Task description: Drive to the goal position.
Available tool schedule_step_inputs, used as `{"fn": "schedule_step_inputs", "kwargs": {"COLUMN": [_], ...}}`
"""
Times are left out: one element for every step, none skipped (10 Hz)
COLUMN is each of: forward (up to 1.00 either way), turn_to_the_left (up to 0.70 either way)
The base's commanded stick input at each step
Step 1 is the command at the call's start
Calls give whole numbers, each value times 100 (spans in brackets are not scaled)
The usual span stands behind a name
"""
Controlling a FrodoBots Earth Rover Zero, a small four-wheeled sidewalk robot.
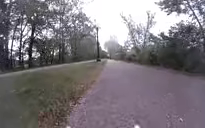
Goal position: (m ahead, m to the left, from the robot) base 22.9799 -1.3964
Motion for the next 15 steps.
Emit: {"fn": "schedule_step_inputs", "kwargs": {"forward": [70, 70, 70, 70, 70, 70, 70, 70, 70, 70, 70, 70, 70, 70, 70], "turn_to_the_left": [-25, -35, -35, -35, -35, -35, -35, -35, -35, -14, 0, 0, 0, 0, 0]}}
